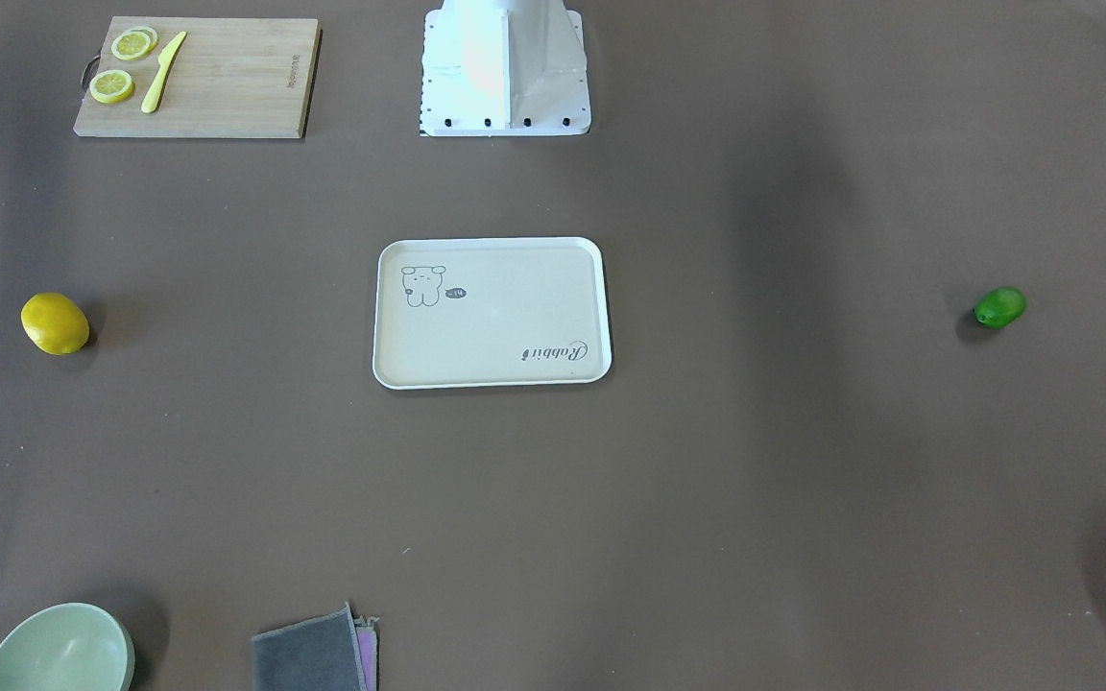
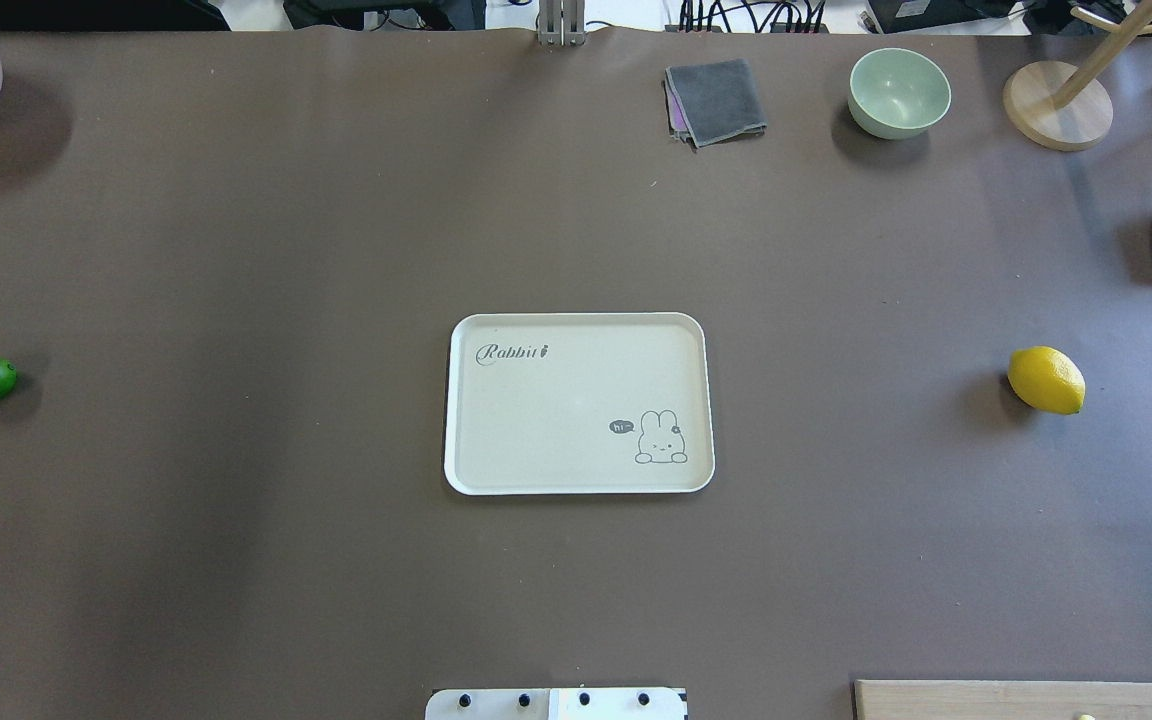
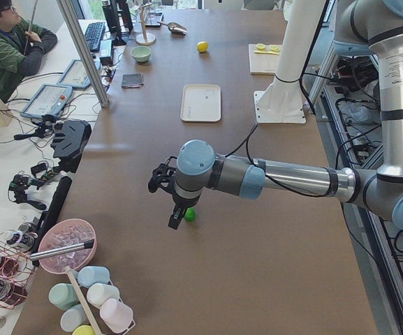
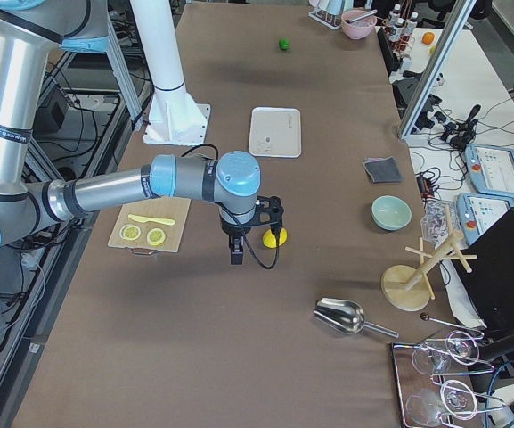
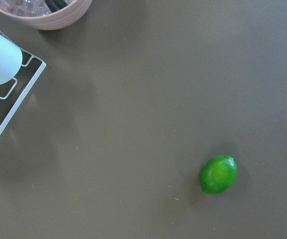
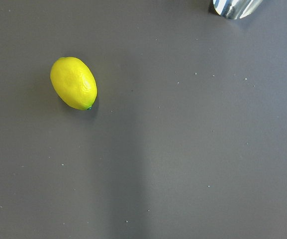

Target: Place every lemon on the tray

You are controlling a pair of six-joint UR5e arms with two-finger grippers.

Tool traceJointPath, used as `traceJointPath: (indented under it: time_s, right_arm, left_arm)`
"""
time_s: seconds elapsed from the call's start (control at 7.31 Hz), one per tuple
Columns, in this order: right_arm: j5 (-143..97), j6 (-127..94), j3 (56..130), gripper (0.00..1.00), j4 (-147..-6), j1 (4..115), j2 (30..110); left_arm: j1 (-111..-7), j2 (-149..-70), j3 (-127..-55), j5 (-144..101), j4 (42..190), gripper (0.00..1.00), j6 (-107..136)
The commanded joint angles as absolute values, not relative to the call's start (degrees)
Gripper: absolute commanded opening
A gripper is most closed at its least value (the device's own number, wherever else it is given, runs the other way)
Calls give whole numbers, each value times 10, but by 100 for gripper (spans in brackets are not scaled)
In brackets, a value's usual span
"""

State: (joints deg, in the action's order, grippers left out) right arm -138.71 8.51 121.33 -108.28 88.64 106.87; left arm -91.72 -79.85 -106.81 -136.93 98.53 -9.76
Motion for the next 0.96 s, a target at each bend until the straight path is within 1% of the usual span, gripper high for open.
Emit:
traceJointPath:
  time_s: [0.0, 0.27, 0.55, 0.68, 0.82]
  right_arm:
    - [-1388, 84, 1217, 100, -1083, 889, 1053]
    - [-1389, 76, 1217, 100, -1081, 891, 1046]
    - [-1389, 76, 1215, 100, -1081, 891, 1010]
    - [-1390, 76, 1214, 100, -1081, 891, 993]
    - [-1391, 76, 1215, 100, -1080, 892, 977]
  left_arm:
    - [-912, -800, -1069, -1368, 1003, 98, -98]
    - [-912, -795, -1057, -1366, 1096, 99, -94]
    - [-912, -802, -1049, -1365, 1132, 98, -93]
    - [-910, -812, -1049, -1365, 1153, 98, -94]
    - [-909, -833, -1033, -1365, 1186, 98, -93]
